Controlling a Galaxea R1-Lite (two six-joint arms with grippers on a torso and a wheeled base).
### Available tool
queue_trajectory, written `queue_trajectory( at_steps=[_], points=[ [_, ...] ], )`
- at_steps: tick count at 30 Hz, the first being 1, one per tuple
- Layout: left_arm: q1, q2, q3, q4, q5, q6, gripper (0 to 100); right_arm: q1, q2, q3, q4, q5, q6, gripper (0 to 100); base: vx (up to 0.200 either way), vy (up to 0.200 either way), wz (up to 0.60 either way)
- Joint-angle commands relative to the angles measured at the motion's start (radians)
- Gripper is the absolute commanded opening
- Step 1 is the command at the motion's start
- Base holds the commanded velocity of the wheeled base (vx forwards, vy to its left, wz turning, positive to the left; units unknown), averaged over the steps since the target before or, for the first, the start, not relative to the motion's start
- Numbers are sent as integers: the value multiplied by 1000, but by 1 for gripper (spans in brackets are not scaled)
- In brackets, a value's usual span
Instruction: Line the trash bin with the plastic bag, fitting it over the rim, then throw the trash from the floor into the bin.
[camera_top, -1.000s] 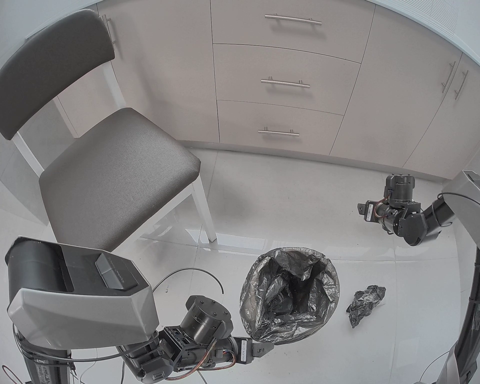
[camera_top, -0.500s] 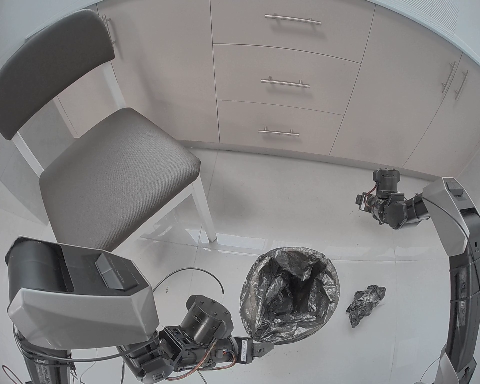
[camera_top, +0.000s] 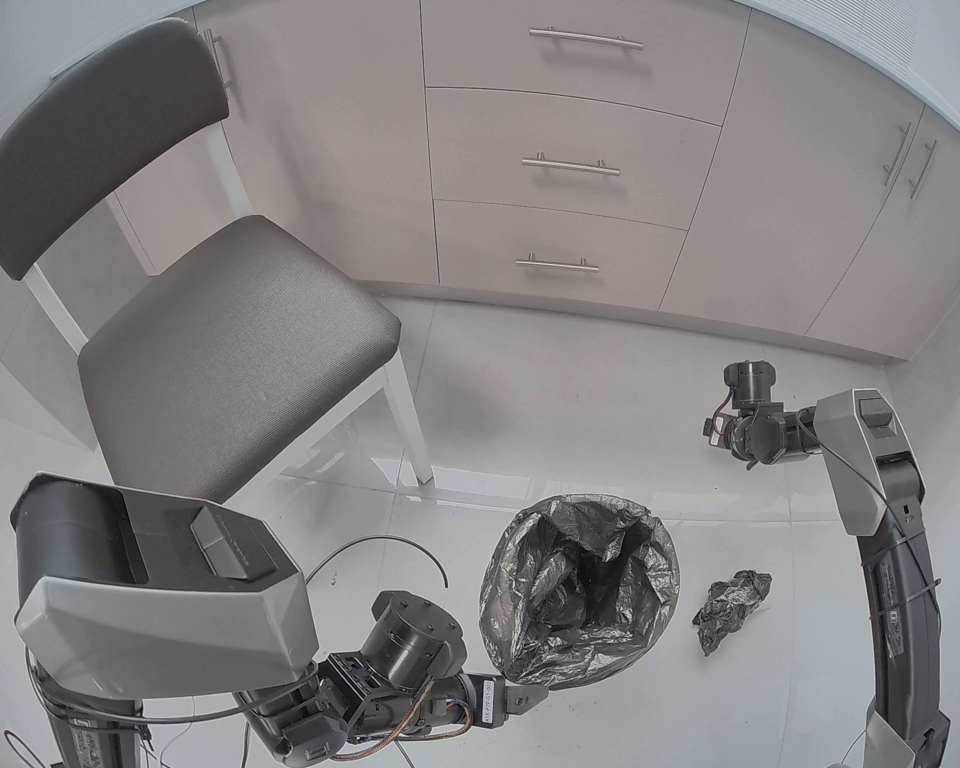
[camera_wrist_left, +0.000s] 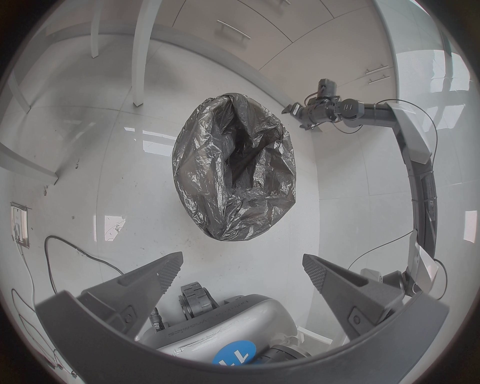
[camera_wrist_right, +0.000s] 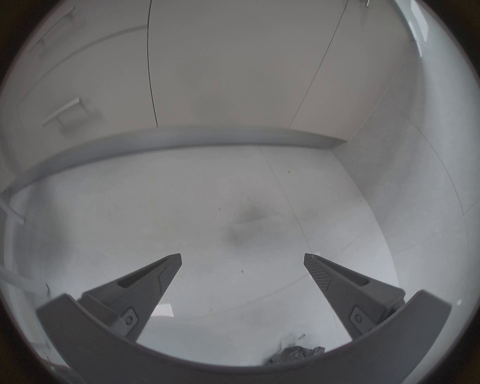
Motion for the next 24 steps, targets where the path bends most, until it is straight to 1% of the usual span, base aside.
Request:
queue_trajectory(
  at_steps=[1,9,10,11,12,16,18,20,21,24],
  points=[
    [0,2,0,0,0,0,100,-4,87,-20,53,-4,2,100,0,0,0],
    [0,2,0,0,0,0,100,-16,203,-20,165,-4,5,100,0,0,0],
    [0,2,0,0,1,0,100,-22,238,-20,231,-4,7,100,0,0,0],
    [0,2,0,0,1,0,100,-22,243,-20,243,-4,7,100,0,0,0],
    [0,2,0,0,1,0,100,-30,269,-20,302,-4,8,100,0,0,0],
    [0,2,0,0,1,1,100,-39,307,-20,418,-4,16,100,0,0,0],
    [0,2,0,0,1,1,100,-44,317,-20,492,-6,39,100,0,0,0],
    [0,2,-1,0,1,1,100,-44,317,-20,507,-4,50,100,0,0,0],
    [0,4,0,0,1,1,100,-47,317,-20,555,-4,77,100,0,0,0],
    [0,4,0,0,1,1,100,-48,314,-20,602,-4,96,100,0,0,0]
  ],
)
